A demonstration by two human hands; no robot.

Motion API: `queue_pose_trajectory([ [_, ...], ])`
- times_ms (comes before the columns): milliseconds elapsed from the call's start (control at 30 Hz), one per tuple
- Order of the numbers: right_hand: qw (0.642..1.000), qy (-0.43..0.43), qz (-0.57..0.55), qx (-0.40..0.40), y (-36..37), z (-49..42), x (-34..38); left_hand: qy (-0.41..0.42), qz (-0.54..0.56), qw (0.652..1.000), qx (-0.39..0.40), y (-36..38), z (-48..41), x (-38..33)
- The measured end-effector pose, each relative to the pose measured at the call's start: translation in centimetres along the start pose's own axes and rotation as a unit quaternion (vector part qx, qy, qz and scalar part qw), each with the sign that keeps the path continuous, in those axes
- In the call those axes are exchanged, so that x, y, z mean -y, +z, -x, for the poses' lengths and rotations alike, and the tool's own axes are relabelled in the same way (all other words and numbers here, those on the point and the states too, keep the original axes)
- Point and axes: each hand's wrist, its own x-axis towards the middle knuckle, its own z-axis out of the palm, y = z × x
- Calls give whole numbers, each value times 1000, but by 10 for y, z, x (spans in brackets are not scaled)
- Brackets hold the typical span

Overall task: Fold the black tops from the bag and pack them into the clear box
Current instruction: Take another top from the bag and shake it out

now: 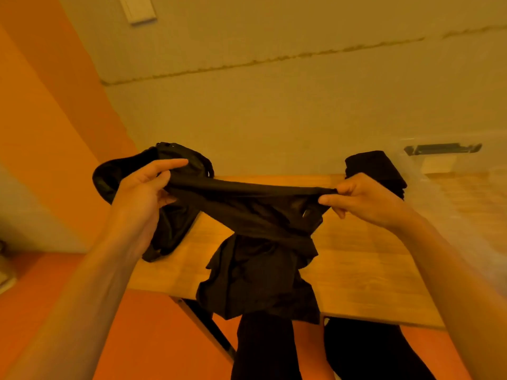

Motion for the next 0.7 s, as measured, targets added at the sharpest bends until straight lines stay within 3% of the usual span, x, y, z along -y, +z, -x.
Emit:
queue_pose_trajectory([
  [100,996,-21,-15,-87,-20,-10,24,-1,103,995,-1,-7,-10,-18],
  [167,984,-48,-84,-151,-33,-18,49,10,201,980,3,-10,-16,-38],
  [233,969,-90,-161,-164,-47,-27,77,36,278,960,7,-12,-25,-58],
  [400,926,-68,-355,-108,-85,-39,145,43,387,920,40,-15,-37,-109],
  [467,921,-27,-384,-66,-93,-42,157,-27,426,899,95,-16,-37,-116],
  [567,899,23,-437,-12,-93,-45,158,-178,477,827,238,-9,-23,-114],
  [633,880,42,-472,-21,-94,-49,155,-185,457,827,270,-2,-15,-113],
  [700,857,77,-508,-40,-98,-53,152,-127,439,841,289,1,-12,-120],
])
